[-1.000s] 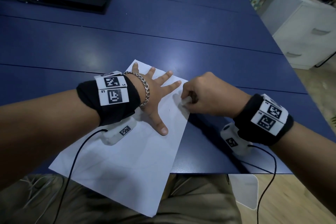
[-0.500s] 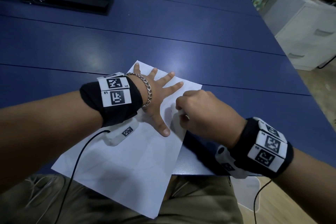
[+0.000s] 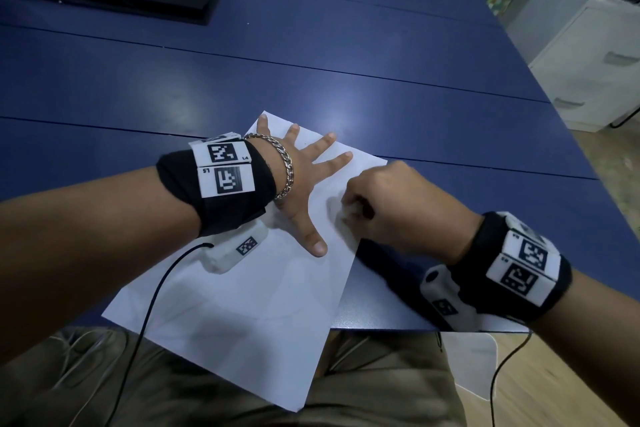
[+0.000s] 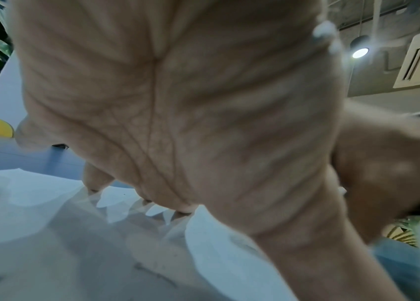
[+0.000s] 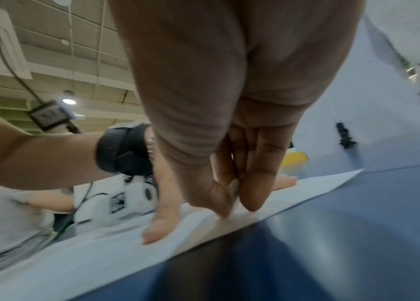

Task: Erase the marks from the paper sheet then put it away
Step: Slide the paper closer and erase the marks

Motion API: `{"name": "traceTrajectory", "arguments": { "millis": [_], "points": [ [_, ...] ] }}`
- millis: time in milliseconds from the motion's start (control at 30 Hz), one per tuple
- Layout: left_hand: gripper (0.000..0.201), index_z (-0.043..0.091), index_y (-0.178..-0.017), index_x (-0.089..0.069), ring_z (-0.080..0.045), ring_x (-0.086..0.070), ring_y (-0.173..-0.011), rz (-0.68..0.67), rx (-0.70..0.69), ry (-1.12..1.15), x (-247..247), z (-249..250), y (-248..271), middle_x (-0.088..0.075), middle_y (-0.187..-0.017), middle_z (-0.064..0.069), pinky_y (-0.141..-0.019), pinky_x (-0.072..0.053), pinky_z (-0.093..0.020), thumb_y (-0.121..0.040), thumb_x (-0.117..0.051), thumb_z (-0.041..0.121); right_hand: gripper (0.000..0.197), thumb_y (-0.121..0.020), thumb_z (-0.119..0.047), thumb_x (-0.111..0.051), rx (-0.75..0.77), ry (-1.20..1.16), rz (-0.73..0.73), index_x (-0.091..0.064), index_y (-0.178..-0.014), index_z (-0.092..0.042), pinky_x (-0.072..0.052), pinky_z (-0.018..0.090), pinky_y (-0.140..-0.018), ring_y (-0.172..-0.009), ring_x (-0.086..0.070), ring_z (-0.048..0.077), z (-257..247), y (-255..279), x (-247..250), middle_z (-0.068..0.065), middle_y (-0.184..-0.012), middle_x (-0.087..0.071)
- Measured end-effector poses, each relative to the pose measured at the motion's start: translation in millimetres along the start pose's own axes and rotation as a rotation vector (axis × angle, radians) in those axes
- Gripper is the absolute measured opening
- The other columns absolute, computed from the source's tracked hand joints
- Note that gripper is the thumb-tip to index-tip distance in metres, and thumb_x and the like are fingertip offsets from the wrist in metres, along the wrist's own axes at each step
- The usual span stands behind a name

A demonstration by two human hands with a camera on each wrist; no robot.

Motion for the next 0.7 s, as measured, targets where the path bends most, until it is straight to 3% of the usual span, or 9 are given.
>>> {"name": "traceTrajectory", "arguments": {
  "millis": [100,233,300,433,600,700],
  "points": [
    [0.164,0.056,-0.143,0.042,-0.046,0.02,-0.156,-0.001,-0.001,0.005,0,0,0,0.046,-0.159,0.016,-0.107,0.007,-0.087,-0.016,-0.047,0.11,0.016,-0.088,-0.027,-0.058,-0.042,0.023,0.043,-0.069,-0.091,-0.016,-0.055,0.041,-0.073,-0.076,-0.061,0.023,9,-2,4,-0.002,-0.082,-0.068],
    [0.163,0.056,-0.143,0.042,-0.047,0.02,-0.156,0.01,0.0,-0.006,-1,1,-1,0.046,-0.16,0.016,-0.107,0.007,-0.087,-0.018,-0.048,0.111,0.017,-0.088,-0.029,-0.056,0.086,-0.003,-0.053,-0.066,-0.087,-0.016,-0.052,0.037,-0.069,-0.075,-0.059,0.023,-22,8,-7,-0.001,-0.083,-0.063],
    [0.164,0.055,-0.144,0.041,-0.047,0.019,-0.156,0.011,0.0,-0.003,0,1,0,0.046,-0.16,0.016,-0.107,0.006,-0.087,-0.018,-0.048,0.111,0.016,-0.088,-0.03,-0.058,0.056,-0.006,-0.076,-0.065,-0.084,-0.017,-0.053,0.036,-0.069,-0.073,-0.059,0.022,-14,5,-5,-0.003,-0.078,-0.063],
    [0.164,0.056,-0.144,0.041,-0.046,0.019,-0.156,0.008,0.0,0.007,0,0,0,0.045,-0.16,0.016,-0.107,0.005,-0.087,-0.018,-0.049,0.111,0.015,-0.087,-0.026,-0.057,-0.073,0.051,0.033,-0.068,-0.088,-0.015,-0.055,0.04,-0.072,-0.076,-0.061,0.025,16,-5,7,0.001,-0.082,-0.066],
    [0.165,0.056,-0.144,0.041,-0.047,0.019,-0.156,0.014,0.002,0.002,-1,1,0,0.045,-0.161,0.016,-0.107,0.007,-0.087,-0.014,-0.045,0.111,0.017,-0.088,-0.032,-0.061,0.091,0.007,-0.059,-0.065,-0.083,-0.017,-0.05,0.036,-0.066,-0.072,-0.057,0.023,-25,8,-7,-0.001,-0.081,-0.062],
    [0.163,0.055,-0.144,0.041,-0.046,0.019,-0.156,0.005,0.002,0.009,0,0,1,0.045,-0.161,0.016,-0.108,0.007,-0.086,-0.019,-0.049,0.111,0.019,-0.089,-0.034,-0.06,0.055,-0.005,-0.033,-0.067,-0.084,-0.018,-0.053,0.039,-0.069,-0.074,-0.06,0.022,-7,-1,-4,-0.002,-0.079,-0.065]
  ]
}}
Point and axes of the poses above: each hand's wrist, its own y-axis away from the middle knuckle, its own x-axis out of the back of the hand, z = x × y, the point moved 5 cm from there along -y, towards the middle knuckle
